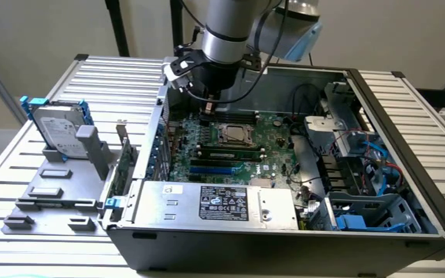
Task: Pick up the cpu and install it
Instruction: 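Install the first cpu locking lever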
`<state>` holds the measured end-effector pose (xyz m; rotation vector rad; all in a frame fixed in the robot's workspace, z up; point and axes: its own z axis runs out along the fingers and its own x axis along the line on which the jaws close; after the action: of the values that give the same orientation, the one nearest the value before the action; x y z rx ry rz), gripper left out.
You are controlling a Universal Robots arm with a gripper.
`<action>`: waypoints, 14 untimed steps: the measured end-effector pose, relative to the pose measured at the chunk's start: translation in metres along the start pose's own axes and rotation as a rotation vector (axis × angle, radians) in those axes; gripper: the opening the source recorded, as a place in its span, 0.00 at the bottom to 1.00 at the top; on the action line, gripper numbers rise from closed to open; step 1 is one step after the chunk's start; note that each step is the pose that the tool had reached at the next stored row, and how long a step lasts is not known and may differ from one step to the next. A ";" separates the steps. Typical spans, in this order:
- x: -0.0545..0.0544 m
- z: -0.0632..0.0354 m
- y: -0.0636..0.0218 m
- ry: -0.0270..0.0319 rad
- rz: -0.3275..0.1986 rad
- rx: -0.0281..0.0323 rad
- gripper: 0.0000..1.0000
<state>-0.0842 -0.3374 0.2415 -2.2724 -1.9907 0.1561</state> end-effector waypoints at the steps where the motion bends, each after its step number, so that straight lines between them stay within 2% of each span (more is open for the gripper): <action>1: 0.000 0.0004 0.0001 0.0039 0.015 0.0003 0.11; 5: 0.000 0.0016 0.0002 0.0251 0.069 0.0021 0.11; 8: 0.000 0.0021 0.0003 0.0450 0.104 0.0044 0.11; 9: 0.000 0.0021 0.0003 0.0555 0.111 0.0059 0.11; 11: 0.000 0.0022 0.0001 0.0833 0.119 0.0108 0.11; 14: 0.000 0.0022 -0.0004 0.1355 0.124 0.0205 0.11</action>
<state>-0.0849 -0.3374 0.2393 -2.3269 -1.7760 0.0321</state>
